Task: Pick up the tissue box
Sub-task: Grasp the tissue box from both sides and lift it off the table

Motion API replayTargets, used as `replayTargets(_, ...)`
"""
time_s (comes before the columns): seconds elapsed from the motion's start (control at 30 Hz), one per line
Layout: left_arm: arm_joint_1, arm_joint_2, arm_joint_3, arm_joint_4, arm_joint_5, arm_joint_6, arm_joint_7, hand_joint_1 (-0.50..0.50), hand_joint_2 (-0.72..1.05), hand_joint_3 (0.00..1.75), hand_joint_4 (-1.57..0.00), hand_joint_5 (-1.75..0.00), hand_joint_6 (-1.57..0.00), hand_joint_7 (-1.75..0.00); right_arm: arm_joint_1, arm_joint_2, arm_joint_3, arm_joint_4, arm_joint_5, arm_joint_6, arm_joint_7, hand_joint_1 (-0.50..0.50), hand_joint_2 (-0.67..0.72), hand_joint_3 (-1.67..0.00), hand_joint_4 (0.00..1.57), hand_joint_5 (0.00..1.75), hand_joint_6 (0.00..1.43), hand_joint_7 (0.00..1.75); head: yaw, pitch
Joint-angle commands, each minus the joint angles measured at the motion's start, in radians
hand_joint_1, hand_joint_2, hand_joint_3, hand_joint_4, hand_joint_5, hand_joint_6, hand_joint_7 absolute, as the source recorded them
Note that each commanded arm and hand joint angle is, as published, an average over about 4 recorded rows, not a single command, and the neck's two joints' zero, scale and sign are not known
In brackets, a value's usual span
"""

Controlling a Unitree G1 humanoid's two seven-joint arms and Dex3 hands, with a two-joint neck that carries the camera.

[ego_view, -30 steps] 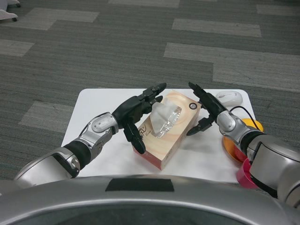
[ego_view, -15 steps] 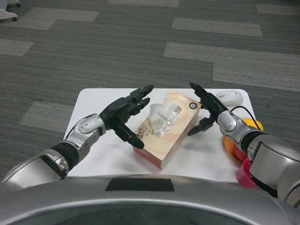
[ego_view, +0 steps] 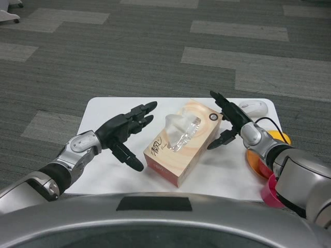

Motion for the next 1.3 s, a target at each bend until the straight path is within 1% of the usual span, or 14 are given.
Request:
replayTargets(0.03,-0.008,-0.023,-0.002,0.077,0.057,0.002,-0.005,0.5,0.16,0.09,0.0,0.0,0.0,0.0,-0.017,0.003,-0.005,0.003,0.004,-0.007,-0.004,-0.46,-0.16,-0.16,0.69,0.39,0.0,0.07,0.001,-0.002)
replayTargets(0.2,-0.041,-0.073,-0.004,0.18,0.114,-0.013,0.002,0.5,0.16,0.09,0.0,0.0,0.0,0.0,-0.017,0.003,-0.004,0.003,0.004,-0.007,-0.004,-0.46,-0.16,-0.16,0.69,0.39,0.0,0.07,0.0,-0.002)
replayTargets(0.27,-0.054,-0.088,-0.014,0.217,0.128,-0.013,0.005,0.5,0.12,0.09,0.0,0.0,0.0,0.0,-0.017,0.003,-0.003,0.002,0.004,-0.007,-0.004,-0.46,-0.16,-0.16,0.69,0.39,0.0,0.07,-0.001,-0.002)
replayTargets(0.33,-0.072,-0.102,-0.039,0.254,0.131,-0.011,0.008,0.5,0.07,0.09,0.0,0.0,0.0,0.0,-0.017,0.002,-0.003,0.002,0.004,-0.007,-0.004,-0.46,-0.16,-0.16,0.69,0.39,0.0,0.07,-0.003,-0.003)
replayTargets(0.43,-0.1,-0.123,-0.065,0.315,0.131,-0.009,0.017,0.5,0.07,0.09,0.0,0.0,0.0,0.0,-0.017,0.001,-0.003,0.002,0.004,-0.007,-0.004,-0.46,-0.16,-0.16,0.69,0.39,0.0,0.07,-0.007,-0.005)
replayTargets(0.57,-0.119,-0.14,-0.078,0.352,0.131,-0.009,0.029,0.5,0.07,0.09,0.0,0.0,0.0,0.0,-0.017,0.001,-0.003,0.001,0.004,-0.007,-0.004,-0.46,-0.16,-0.16,0.69,0.39,0.0,0.07,-0.006,-0.007)
replayTargets(0.63,-0.124,-0.147,-0.081,0.365,0.131,-0.008,0.039,0.5,0.07,0.09,0.0,0.0,0.0,0.0,-0.017,0.001,-0.003,0.001,0.004,-0.007,-0.004,-0.46,-0.16,-0.16,0.69,0.39,0.0,0.07,-0.006,-0.007)
replayTargets(0.77,-0.131,-0.155,-0.081,0.376,0.131,-0.004,0.06,0.5,-0.02,0.09,0.0,0.0,0.0,0.0,-0.017,0.001,-0.003,0.001,0.004,-0.007,-0.004,-0.46,-0.16,-0.16,0.69,0.39,0.0,0.07,-0.004,-0.009)
replayTargets(0.87,-0.137,-0.162,-0.082,0.379,0.131,-0.003,0.073,0.5,-0.02,0.09,0.0,0.0,0.0,0.0,-0.017,0.001,-0.003,0.001,0.004,-0.007,-0.004,-0.46,-0.16,-0.16,0.69,0.36,0.0,0.07,-0.004,-0.009)
replayTargets(1.0,-0.141,-0.169,-0.083,0.378,0.13,-0.003,0.074,0.5,-0.1,0.09,0.0,0.0,0.0,0.0,-0.017,0.001,-0.003,0.001,0.003,-0.007,-0.004,-0.46,-0.16,-0.16,0.69,0.39,0.0,0.07,-0.003,-0.009)
replayTargets(1.17,-0.143,-0.178,-0.078,0.372,0.129,-0.003,0.074,0.5,-0.13,0.09,0.0,0.0,0.0,0.0,-0.017,0.001,-0.003,0.001,0.003,-0.007,-0.004,-0.46,-0.16,-0.16,0.69,0.39,0.0,0.07,-0.003,-0.009)
replayTargets(1.3,-0.147,-0.185,-0.073,0.372,0.126,-0.003,0.075,0.5,-0.1,0.09,0.0,0.0,0.0,0.0,-0.017,0.002,-0.003,0.0,0.003,-0.008,-0.004,-0.46,-0.16,-0.16,0.69,0.39,0.0,0.07,-0.005,-0.01)
